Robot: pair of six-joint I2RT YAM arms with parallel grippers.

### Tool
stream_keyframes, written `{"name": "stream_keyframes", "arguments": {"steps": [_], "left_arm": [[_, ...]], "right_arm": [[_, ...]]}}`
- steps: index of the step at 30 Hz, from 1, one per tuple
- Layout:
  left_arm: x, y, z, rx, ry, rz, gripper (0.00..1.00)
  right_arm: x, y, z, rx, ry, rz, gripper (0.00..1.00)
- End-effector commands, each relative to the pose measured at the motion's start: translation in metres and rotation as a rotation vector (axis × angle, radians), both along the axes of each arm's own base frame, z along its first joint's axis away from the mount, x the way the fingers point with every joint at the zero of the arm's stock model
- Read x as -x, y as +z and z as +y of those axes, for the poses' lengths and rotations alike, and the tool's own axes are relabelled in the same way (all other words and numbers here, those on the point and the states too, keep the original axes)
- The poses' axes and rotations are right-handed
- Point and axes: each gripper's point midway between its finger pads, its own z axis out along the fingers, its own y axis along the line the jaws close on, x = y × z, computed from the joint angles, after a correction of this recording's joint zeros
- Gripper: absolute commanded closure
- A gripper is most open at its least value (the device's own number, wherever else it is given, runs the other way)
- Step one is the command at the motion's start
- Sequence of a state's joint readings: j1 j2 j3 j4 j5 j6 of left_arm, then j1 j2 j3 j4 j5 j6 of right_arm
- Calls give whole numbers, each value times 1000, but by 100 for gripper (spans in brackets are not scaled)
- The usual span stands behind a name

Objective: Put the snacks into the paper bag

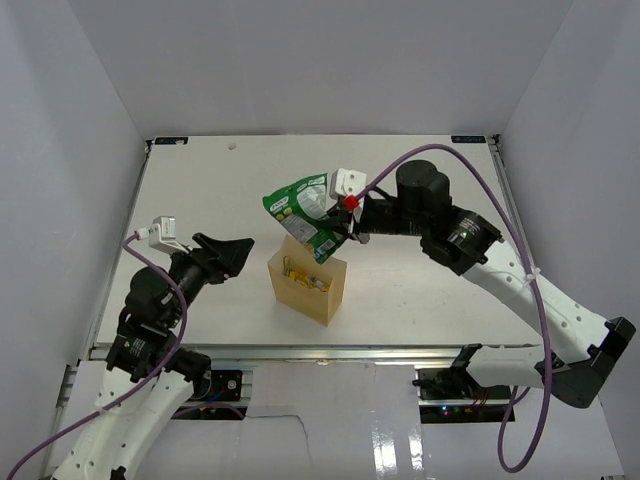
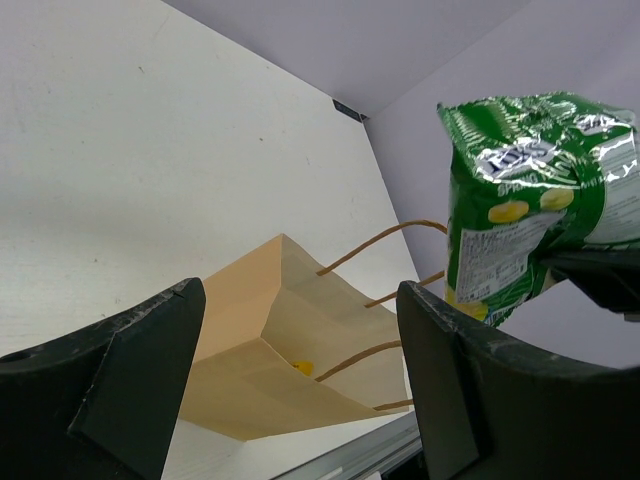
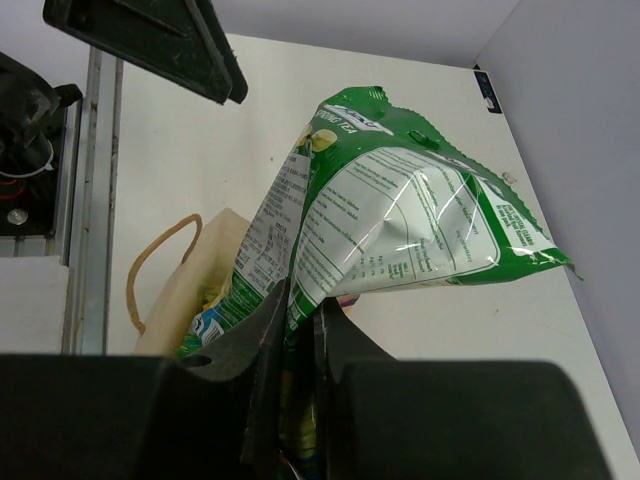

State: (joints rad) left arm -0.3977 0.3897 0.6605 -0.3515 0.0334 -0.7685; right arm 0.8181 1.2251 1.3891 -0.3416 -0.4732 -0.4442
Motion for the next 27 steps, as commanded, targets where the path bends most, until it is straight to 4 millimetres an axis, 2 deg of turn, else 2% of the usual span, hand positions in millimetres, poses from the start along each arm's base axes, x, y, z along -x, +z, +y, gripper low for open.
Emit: {"name": "stream_keyframes", "arguments": {"steps": [1, 5, 8, 9, 13, 17, 21, 27], "left_arm": [[0, -5, 1, -2, 9, 15, 12], [0, -4, 1, -3, 8, 13, 12], [0, -5, 1, -3, 9, 13, 12], [0, -6, 2, -3, 11, 14, 12], [0, -8, 2, -1, 11, 17, 12], [1, -9, 3, -3, 14, 16, 12], [0, -11, 3, -2, 16, 20, 12], [1, -14, 3, -4, 16, 21, 12]], "right_arm": [[0, 23, 2, -58, -82, -122, 92], [-12, 9, 6, -35, -188, -161, 92], [-11, 0, 11, -8, -205, -207, 92], [-6, 0, 14, -3, -192, -236, 92], [-8, -6, 13, 21, -231, -306, 92], [-7, -4, 13, 35, -228, -366, 92], [5, -5, 16, 66, -173, -454, 92], [21, -18, 16, 117, -118, -499, 92]]}}
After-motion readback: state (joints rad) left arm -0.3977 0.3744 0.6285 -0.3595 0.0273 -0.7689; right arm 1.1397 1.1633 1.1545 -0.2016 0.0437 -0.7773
